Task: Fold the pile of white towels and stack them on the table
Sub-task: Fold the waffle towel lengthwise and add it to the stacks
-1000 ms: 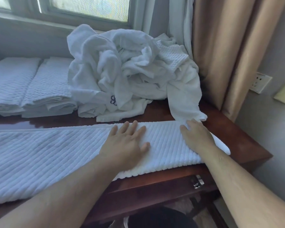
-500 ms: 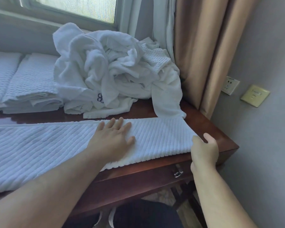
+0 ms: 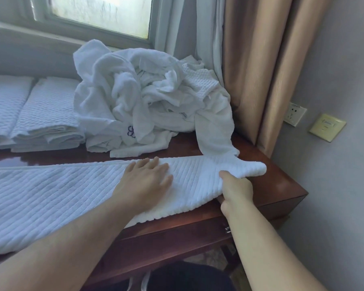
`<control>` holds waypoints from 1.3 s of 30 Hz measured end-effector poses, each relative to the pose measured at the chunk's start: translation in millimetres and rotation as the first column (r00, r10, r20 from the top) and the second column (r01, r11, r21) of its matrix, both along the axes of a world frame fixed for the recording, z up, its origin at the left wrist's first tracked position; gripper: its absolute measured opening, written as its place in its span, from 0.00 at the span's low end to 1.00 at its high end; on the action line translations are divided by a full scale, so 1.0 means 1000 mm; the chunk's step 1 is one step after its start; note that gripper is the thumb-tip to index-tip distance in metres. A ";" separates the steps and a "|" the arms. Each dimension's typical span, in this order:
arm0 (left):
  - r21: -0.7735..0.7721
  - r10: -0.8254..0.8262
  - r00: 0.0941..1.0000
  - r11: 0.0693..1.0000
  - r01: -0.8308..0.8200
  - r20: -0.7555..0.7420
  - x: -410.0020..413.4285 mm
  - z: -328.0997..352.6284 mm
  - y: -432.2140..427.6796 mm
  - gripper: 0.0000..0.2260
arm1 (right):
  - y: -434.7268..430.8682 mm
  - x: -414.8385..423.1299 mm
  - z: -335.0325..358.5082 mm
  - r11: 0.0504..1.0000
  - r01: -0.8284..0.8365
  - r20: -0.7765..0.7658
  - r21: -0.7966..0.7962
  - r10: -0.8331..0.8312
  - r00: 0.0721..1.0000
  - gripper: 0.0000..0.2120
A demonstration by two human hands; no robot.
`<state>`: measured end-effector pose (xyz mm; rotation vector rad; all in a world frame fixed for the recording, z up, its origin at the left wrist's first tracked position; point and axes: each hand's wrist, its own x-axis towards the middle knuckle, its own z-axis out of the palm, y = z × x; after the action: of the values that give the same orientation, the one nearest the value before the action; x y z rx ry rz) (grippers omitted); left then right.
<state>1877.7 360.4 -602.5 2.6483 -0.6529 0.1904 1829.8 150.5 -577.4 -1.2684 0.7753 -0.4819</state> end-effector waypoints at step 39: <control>-0.567 0.309 0.631 0.277 -0.775 -0.712 -0.091 0.054 0.411 0.08 | 0.357 -0.033 0.014 -0.620 -0.114 -0.595 -0.776 0.661 0.457 0.11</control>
<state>1786.8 771.5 -548.3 1.6484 0.5483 0.0203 1796.6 507.3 -563.4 -2.7773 -1.3458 -0.3318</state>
